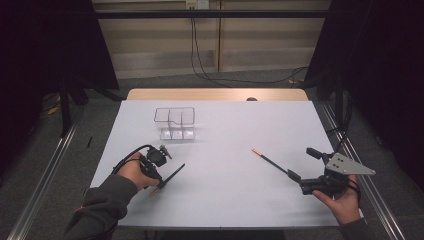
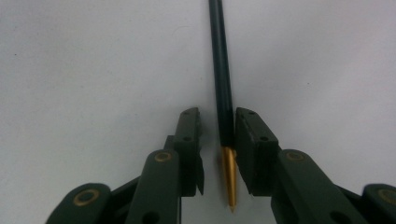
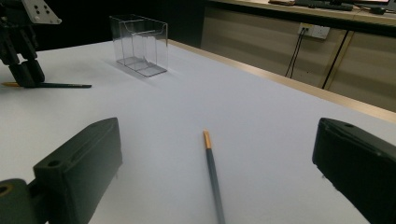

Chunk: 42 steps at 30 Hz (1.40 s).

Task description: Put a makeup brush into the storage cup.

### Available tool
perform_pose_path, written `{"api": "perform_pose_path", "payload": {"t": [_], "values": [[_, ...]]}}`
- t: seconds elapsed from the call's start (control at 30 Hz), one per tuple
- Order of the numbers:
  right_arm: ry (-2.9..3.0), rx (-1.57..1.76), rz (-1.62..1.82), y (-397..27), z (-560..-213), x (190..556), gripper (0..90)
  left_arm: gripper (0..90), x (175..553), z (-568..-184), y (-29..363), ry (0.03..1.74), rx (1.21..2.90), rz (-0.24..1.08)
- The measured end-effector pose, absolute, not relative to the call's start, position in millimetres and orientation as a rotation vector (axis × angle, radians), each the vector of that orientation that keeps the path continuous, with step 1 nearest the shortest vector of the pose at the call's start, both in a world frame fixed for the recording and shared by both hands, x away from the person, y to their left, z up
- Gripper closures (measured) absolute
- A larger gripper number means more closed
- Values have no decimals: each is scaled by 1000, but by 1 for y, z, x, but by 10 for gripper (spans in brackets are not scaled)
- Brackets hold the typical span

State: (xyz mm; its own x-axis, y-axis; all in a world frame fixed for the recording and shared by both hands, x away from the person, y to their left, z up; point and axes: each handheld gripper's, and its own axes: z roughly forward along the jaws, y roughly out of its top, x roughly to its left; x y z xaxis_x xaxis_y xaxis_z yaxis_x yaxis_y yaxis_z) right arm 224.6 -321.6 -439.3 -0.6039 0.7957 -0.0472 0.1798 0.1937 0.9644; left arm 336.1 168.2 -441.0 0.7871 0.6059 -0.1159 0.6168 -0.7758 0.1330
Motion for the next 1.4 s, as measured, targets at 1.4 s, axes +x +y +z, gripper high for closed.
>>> {"api": "perform_pose_path", "payload": {"t": [1.4], "values": [[1930, 930, 1405, -323, -442, 224, 9, 843, 341, -441, 170, 1008, 2811, -110]]}}
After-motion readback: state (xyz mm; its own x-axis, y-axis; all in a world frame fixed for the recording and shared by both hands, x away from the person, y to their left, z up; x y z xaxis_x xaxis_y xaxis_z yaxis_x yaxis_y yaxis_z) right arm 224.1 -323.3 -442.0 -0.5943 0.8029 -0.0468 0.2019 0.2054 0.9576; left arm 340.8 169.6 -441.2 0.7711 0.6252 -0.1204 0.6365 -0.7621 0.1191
